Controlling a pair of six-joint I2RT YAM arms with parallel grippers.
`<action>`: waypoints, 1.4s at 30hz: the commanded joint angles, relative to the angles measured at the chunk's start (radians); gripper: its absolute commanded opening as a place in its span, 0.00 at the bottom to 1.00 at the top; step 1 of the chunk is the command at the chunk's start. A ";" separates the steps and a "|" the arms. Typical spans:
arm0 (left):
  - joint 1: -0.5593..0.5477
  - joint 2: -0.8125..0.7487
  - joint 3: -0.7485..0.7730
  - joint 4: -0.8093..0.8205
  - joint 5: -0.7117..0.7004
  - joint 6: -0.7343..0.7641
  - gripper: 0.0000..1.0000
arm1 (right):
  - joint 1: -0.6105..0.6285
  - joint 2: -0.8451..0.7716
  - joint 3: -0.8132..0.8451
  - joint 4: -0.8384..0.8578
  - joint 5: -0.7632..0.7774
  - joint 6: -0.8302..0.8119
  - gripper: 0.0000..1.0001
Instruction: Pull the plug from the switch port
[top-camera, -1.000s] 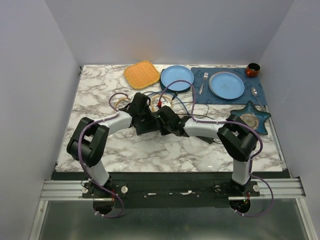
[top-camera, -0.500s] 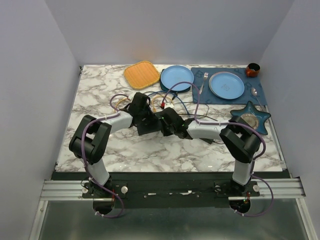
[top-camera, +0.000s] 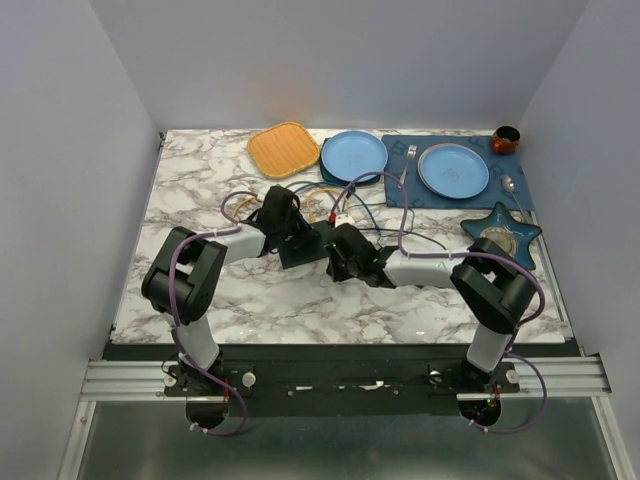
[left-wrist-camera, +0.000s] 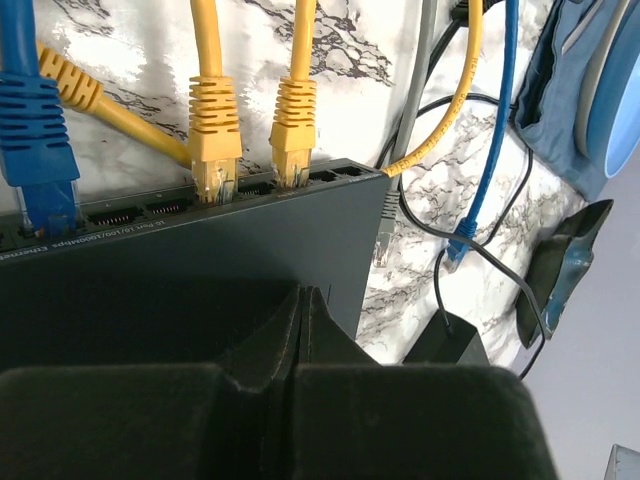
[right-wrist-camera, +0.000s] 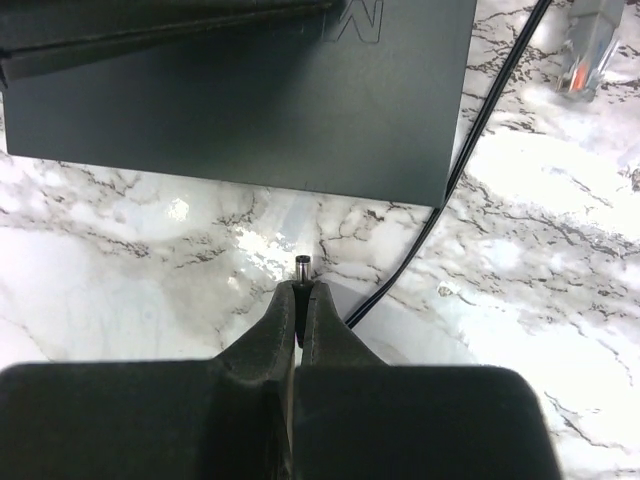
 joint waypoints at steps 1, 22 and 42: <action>-0.004 0.096 -0.060 -0.106 -0.069 0.018 0.00 | 0.025 0.005 -0.070 -0.125 -0.053 0.020 0.01; 0.007 -0.411 -0.071 -0.386 -0.289 0.134 0.07 | 0.028 -0.584 -0.252 -0.419 0.252 0.106 0.01; 0.007 -0.589 -0.229 -0.359 -0.226 0.133 0.99 | 0.020 -0.600 -0.153 -0.585 0.365 0.191 1.00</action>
